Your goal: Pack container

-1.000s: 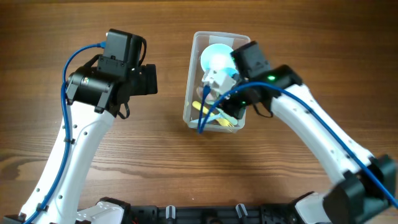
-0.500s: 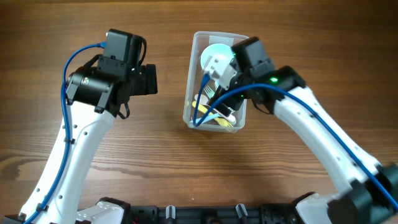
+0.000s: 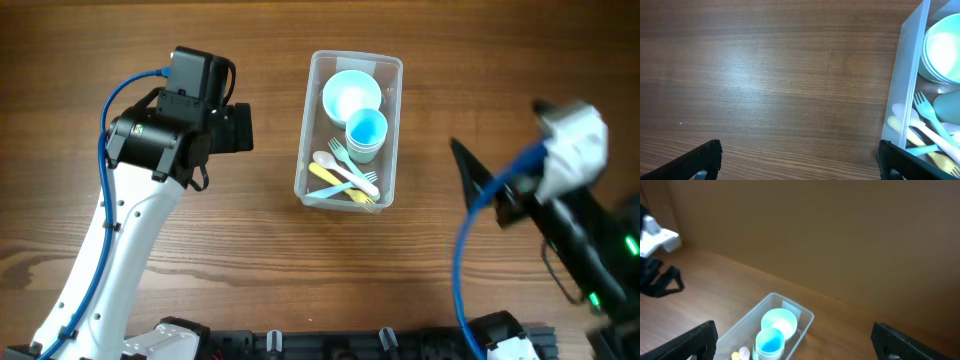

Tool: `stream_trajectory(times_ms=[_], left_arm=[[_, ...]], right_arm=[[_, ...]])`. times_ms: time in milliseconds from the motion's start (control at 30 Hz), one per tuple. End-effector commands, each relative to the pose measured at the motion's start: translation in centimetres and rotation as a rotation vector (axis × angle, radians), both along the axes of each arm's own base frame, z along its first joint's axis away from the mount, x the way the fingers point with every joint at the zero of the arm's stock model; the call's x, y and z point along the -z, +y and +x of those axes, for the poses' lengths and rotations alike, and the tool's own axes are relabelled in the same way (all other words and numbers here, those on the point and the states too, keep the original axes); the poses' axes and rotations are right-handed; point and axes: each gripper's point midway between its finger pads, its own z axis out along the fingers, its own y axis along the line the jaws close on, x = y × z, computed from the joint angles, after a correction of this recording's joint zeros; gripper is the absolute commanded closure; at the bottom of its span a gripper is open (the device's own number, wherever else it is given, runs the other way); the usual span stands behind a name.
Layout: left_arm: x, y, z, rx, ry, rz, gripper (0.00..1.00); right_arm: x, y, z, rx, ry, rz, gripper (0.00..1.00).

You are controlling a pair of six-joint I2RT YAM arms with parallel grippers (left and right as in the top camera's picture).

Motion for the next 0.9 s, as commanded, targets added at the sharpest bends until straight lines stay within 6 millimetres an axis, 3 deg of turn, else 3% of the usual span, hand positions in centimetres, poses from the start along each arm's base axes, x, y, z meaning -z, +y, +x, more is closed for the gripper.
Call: stream_trajectory(times_ms=[0,100,300,400,467,600,700,867], left_arm=[[0.2,0.1,0.1,-0.021,0.004,-0.01,0.0],[0.2,0.1,0.1,-0.021,0.004,-0.01,0.0],[0.2,0.1,0.1,-0.021,0.004,-0.01,0.0],[0.2,0.1,0.1,-0.021,0.004,-0.01,0.0],[0.2,0.1,0.1,-0.021,0.004,-0.01,0.0],[0.2,0.1,0.1,-0.021,0.004,-0.01,0.0],[0.2,0.1,0.1,-0.021,0.004,-0.01,0.0],[0.2,0.1,0.1,-0.021,0.004,-0.01,0.0]], right_arm=[[1.0,-1.1,-2.2,0.017,0.025,-0.041,0.0],[3.3,-1.9,-2.7,0.043,0.104,-0.115,0.0],[3.6,-4.3,-2.2,0.169,0.092,-0.186,0.0],[4.9,-6.1,-1.6,0.257,0.086,-0.169,0.0],[7.7,-7.1,-1.0,0.303,0.1,-0.154,0.0],[16.1,-6.9,-0.2,0.267,0.119,-0.107,0.0],[21.2,-7.1,-0.1,0.284,0.119,-0.044,0.0],[26.7,-7.2,-0.6,0.301,0.14,-0.004,0.0]])
